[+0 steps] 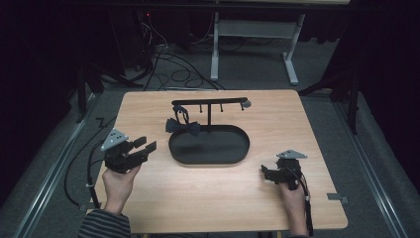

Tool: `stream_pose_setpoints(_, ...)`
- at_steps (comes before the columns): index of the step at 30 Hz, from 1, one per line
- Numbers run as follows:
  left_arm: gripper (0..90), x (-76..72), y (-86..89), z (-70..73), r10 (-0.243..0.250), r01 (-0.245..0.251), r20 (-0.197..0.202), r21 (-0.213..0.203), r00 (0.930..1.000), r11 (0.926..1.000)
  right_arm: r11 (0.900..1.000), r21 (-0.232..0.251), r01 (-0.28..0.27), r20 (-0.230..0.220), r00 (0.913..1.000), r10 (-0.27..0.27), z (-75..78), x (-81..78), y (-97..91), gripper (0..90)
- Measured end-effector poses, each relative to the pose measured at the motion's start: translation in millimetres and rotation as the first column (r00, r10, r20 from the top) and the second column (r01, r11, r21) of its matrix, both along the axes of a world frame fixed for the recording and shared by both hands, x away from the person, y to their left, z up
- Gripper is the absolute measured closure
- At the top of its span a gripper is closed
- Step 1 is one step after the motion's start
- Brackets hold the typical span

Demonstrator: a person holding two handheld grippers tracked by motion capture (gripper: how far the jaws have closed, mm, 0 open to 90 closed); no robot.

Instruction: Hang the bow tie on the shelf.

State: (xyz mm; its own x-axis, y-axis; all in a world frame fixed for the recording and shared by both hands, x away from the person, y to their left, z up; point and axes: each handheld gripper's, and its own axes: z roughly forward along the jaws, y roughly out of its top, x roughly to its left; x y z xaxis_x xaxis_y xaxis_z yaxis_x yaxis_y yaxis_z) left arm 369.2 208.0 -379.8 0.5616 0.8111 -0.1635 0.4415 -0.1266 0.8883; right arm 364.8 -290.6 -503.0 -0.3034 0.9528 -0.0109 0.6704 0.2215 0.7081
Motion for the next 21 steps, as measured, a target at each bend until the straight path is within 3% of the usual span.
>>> stream_pose_setpoints(21, 52.1, -9.9, 5.4, -13.0, 0.013, -0.013, -0.025, -0.028, 0.9996, 0.9995, 1.0, -0.001, -0.001, 0.0, 1.0, 0.001, 0.0, 0.0, 0.0, 17.6)
